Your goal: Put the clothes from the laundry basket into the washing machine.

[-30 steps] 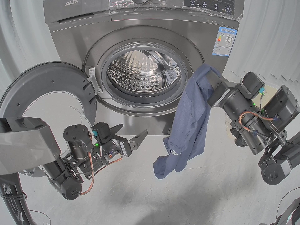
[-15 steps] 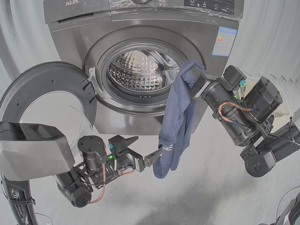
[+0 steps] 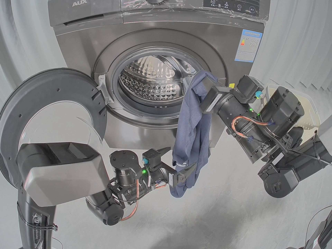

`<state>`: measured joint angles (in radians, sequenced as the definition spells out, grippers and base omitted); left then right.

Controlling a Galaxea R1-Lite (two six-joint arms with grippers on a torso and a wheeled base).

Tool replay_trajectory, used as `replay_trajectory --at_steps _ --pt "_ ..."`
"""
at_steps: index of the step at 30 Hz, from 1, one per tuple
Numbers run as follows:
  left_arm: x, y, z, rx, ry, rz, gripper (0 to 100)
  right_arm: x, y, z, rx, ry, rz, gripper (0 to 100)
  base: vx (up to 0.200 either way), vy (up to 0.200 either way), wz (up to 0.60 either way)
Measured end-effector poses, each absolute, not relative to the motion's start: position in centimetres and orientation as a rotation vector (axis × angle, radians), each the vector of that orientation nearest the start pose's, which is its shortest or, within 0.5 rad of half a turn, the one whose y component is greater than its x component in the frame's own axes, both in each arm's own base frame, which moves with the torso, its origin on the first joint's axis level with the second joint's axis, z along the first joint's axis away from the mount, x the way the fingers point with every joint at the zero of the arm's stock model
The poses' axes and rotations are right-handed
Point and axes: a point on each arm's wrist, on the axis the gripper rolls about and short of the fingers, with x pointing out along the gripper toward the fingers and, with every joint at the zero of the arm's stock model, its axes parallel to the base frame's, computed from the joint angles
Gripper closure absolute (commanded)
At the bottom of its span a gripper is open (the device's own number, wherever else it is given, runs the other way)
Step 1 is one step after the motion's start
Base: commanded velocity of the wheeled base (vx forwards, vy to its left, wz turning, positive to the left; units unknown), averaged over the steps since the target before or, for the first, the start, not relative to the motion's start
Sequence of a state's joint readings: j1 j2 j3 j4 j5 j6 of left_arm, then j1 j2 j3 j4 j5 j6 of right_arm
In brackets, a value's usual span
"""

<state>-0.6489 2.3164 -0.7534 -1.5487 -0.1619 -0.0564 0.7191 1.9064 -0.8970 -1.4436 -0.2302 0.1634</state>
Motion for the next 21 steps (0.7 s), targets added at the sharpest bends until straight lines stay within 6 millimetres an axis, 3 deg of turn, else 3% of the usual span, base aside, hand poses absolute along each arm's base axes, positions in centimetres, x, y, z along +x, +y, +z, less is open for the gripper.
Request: replay_trajectory --at_steps 13,14,21 --pt "34.0 -25.3 2.2 -0.059 -0.022 -0.714 0 26.4 22.8 21.6 0.358 -0.345 0.520 100 0.000 0.000 0.00" --pt "34.3 -25.4 2.2 -0.061 -0.030 -0.700 100 26.4 22.8 21.6 0.359 -0.346 0.520 100 0.000 0.000 0.00" --pt "35.5 -25.2 1.9 -0.069 -0.055 -0.648 100 26.4 22.8 21.5 0.359 -0.347 0.521 100 0.000 0.000 0.00"
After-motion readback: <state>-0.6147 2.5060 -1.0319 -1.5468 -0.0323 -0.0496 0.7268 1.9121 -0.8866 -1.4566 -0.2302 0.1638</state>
